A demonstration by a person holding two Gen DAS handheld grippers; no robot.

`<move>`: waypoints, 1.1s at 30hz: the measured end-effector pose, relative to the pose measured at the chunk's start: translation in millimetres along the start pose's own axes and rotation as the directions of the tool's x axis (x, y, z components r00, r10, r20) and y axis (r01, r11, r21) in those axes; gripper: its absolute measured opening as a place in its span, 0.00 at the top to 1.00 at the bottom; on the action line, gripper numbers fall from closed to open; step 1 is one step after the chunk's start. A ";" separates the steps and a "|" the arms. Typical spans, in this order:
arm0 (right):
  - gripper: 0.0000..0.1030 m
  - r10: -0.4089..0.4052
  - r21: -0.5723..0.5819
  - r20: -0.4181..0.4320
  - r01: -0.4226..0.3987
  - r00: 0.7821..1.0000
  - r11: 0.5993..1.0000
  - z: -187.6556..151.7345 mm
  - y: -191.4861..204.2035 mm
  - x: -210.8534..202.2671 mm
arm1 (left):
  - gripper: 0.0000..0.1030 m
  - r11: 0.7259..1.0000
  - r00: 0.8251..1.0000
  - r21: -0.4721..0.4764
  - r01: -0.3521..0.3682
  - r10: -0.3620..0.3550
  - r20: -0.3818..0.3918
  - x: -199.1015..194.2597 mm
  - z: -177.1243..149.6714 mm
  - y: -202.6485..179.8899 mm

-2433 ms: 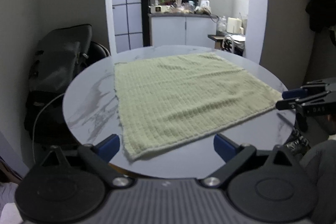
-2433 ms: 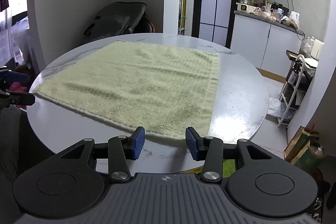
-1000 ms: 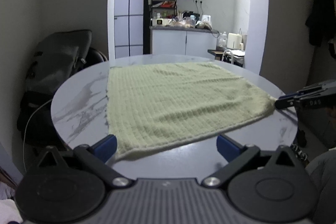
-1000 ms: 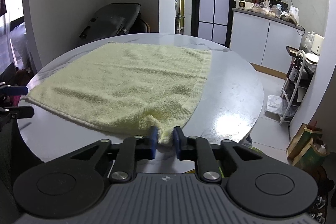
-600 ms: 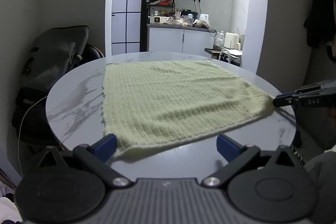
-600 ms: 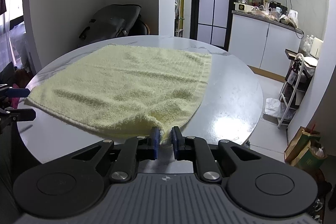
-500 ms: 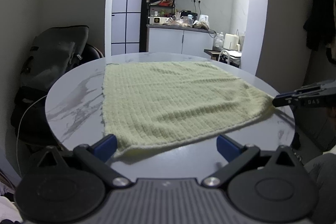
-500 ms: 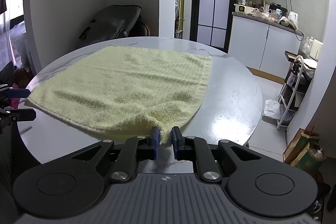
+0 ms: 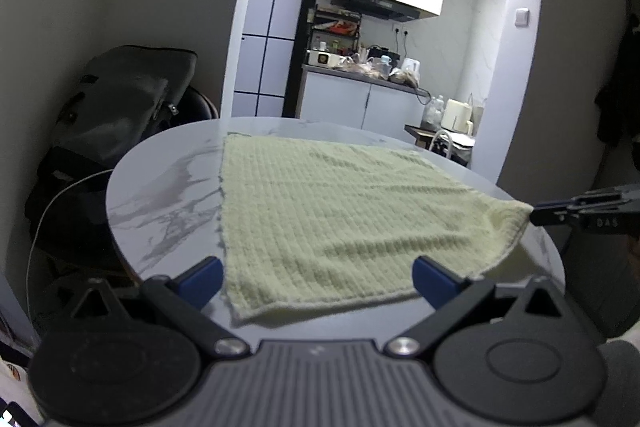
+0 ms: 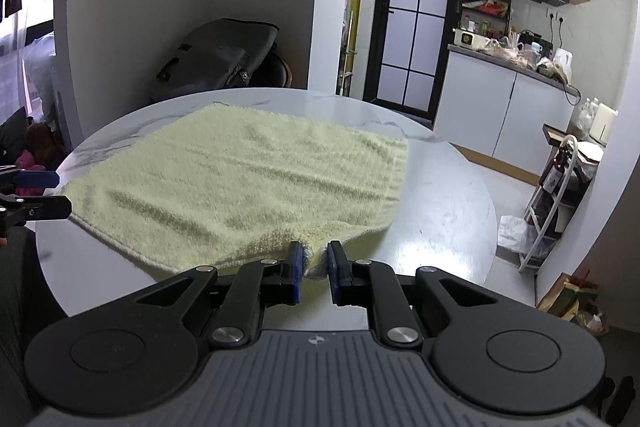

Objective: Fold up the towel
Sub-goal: 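Lift the gripped towel corner up off the table with the right gripper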

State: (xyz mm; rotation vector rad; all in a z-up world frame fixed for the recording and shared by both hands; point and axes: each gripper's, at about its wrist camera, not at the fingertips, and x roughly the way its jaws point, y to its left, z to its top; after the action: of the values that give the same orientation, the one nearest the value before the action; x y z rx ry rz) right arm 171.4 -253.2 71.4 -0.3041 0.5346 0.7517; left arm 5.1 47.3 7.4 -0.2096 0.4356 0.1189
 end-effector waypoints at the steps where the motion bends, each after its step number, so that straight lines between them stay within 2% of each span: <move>1: 0.86 0.001 -0.004 0.003 -0.001 1.000 1.000 1.9 0.4 -0.1 | 0.01 1.000 1.000 -0.001 0.001 -0.001 -0.002 0.9 0.2 0.3; 8: 0.86 0.002 -0.034 0.019 -0.001 1.000 0.999 14.8 4.0 1.8 | 0.01 0.999 1.000 0.035 -0.006 0.006 -0.012 3.8 -1.2 -4.4; 33: 0.86 0.000 -0.098 0.053 0.005 0.999 0.995 53.3 23.0 15.1 | 0.01 1.000 1.000 -0.006 0.019 -0.019 -0.005 -2.1 -7.5 1.4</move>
State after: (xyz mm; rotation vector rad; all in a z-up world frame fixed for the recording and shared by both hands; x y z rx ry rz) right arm 182.8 -204.9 105.3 -0.3750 0.4474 0.7829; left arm 0.0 46.8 1.4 -0.2197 0.4386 0.1007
